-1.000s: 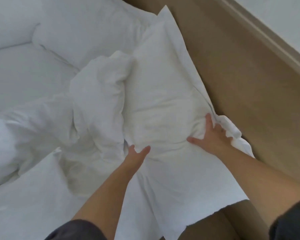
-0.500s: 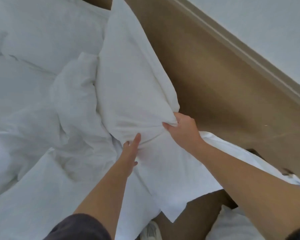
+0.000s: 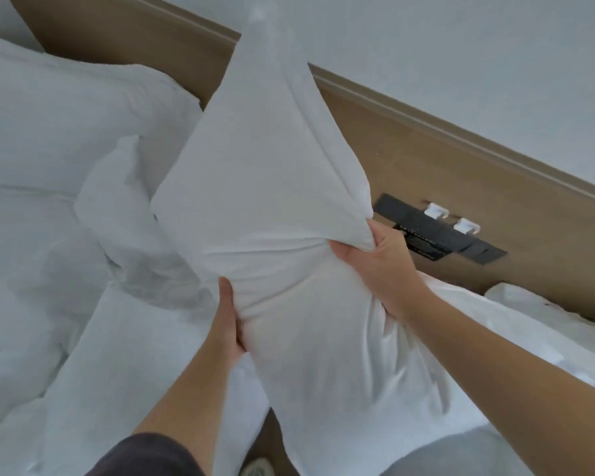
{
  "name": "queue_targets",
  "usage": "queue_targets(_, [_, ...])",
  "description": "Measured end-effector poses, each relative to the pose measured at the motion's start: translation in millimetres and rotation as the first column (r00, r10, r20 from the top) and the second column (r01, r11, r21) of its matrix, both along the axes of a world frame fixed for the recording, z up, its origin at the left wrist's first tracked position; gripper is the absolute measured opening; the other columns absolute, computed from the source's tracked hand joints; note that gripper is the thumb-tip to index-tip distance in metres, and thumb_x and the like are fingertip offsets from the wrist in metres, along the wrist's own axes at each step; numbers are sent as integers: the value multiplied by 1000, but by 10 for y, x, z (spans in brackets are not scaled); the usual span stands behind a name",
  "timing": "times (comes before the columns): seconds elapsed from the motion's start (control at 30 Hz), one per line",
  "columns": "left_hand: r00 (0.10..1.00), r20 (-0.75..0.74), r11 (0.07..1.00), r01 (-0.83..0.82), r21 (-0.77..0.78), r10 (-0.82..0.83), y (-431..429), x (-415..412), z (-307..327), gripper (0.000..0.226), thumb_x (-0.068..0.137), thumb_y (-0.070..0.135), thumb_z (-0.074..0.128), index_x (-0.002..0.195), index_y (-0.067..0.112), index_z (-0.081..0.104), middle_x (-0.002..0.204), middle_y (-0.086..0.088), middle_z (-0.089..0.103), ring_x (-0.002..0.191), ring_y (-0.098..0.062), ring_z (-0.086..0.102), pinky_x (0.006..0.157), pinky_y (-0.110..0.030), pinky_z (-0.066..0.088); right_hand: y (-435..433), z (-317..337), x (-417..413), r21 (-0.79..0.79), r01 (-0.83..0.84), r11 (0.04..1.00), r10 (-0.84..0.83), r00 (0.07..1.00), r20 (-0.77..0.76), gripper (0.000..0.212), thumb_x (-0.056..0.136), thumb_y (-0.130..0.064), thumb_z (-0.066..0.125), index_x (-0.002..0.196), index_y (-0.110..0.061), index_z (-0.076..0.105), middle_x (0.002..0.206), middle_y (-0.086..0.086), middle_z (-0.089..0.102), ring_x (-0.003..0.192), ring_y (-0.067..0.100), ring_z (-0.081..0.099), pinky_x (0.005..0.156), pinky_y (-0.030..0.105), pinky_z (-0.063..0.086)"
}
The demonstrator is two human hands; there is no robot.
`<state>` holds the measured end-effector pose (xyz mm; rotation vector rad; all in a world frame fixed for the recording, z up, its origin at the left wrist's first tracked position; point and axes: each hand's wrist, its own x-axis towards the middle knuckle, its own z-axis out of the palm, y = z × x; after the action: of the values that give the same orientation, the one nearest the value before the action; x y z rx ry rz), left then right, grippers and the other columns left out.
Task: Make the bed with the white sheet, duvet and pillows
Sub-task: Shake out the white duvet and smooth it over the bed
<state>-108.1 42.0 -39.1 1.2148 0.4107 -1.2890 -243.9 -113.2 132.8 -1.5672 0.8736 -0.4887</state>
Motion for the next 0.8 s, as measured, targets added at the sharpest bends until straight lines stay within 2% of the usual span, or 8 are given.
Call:
queue_targets(0.1, [964,252,978,34,207,-87,-62,-307,-28,64,87,61,56,130,13,59,124,-8,65,109,-26,62,100,-45,48,14,-102,-581,-60,45,997,-50,995,-91,5,87,-17,73,90,-21,72,89,5,73,83,14,65,77,41,55])
queue_targets(0.17, [879,412,937,99,336,-240,-91,-557,7,57,91,50,54,131,9,56,130,-8,60,114,-28,58,100,-40,45,-34,-207,-991,-128,66,990,-87,981,-172,10,87,-23,73,85,-32,70,83,-5,72,78,9,65,69,32,53])
queue_targets(0.3, [722,486,852,288,436,-493,-89,-1302,145,47,99,35,48,132,3,54,130,-14,57,120,-31,54,99,-36,43,-80,-424,-2010,-253,122,960,-223,879,-421,8,90,-34,68,84,-30,64,78,-15,64,76,8,59,68,30,44])
queue_targets(0.4, [588,466,749,472,465,-661,-101,-1903,176,37,97,33,52,115,3,63,117,-17,64,109,-33,61,95,-41,49,-70,-592,-2848,-320,168,932,-334,740,-584,33,91,-42,63,83,-9,61,74,2,63,76,24,59,65,36,42])
queue_targets(0.5, [488,411,636,641,431,-770,-249,-2537,246,24,96,29,52,89,8,60,96,-18,66,83,-30,68,74,-43,60,-75,-695,-3696,-342,191,920,-388,565,-728,42,91,-48,59,73,-11,48,71,7,58,77,32,58,62,37,39])
queue_targets(0.6, [394,393,534,763,365,-831,-405,-3209,236,19,98,23,48,88,10,60,99,-18,66,81,-28,68,63,-36,61,-81,-756,-4427,-359,165,918,-395,324,-860,37,94,-49,55,103,-14,61,105,12,66,103,34,60,79,37,42])
queue_targets(0.67, [334,368,466,805,368,-868,-485,-3676,193,21,99,20,46,84,13,58,100,-17,65,77,-26,69,56,-27,59,-50,-816,-4887,-347,165,923,-376,206,-903,34,96,-47,52,106,-16,62,114,11,65,109,32,59,78,35,41])
queue_targets(0.8, [153,292,267,875,404,-944,-533,-4498,-174,20,98,19,45,83,10,55,97,-13,66,79,-25,69,71,-36,60,67,-1082,-5640,-322,282,904,-320,-56,-946,26,101,-36,46,106,-20,65,114,6,65,109,27,61,82,31,43])
